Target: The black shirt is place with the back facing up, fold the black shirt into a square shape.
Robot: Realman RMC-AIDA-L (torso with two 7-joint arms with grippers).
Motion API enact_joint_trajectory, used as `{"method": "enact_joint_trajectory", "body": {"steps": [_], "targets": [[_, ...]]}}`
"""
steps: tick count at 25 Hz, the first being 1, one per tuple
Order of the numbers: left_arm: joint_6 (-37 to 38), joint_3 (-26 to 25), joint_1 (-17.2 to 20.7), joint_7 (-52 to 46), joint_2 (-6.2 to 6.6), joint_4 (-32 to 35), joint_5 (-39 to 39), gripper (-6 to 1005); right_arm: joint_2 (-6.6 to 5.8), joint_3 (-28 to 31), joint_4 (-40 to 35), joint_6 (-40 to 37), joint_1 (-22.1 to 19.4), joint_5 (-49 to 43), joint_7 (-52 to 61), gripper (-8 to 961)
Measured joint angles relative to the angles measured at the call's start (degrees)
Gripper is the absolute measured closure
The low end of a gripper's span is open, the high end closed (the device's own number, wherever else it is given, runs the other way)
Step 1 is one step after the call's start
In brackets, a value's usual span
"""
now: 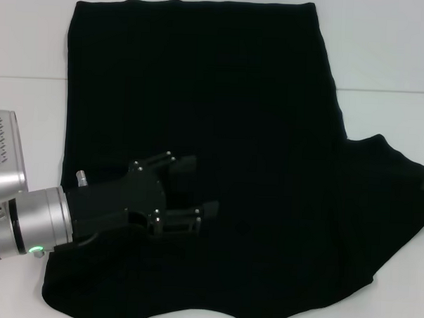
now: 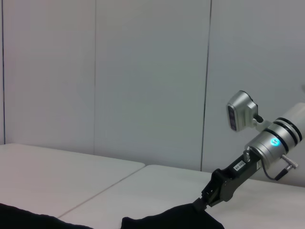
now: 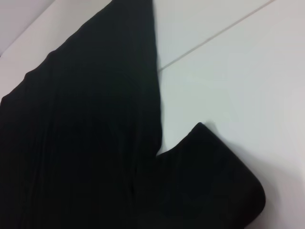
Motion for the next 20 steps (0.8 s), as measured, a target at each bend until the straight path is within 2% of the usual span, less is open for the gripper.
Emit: {"method": "enact_joint_trajectory", "body": {"steps": [13,20], "targets": [[0.4,0.0,0.6,0.0,0.00,-0.1,0.0,154,-0.07,0.1,-3.2,-2.1,0.7,0.4,0.0,907],[0.4,0.0,0.6,0.0,0.00,-0.1,0.0,155,0.21,-0.2,-3.6,-2.9,3.5,0.4,0.0,901]]}}
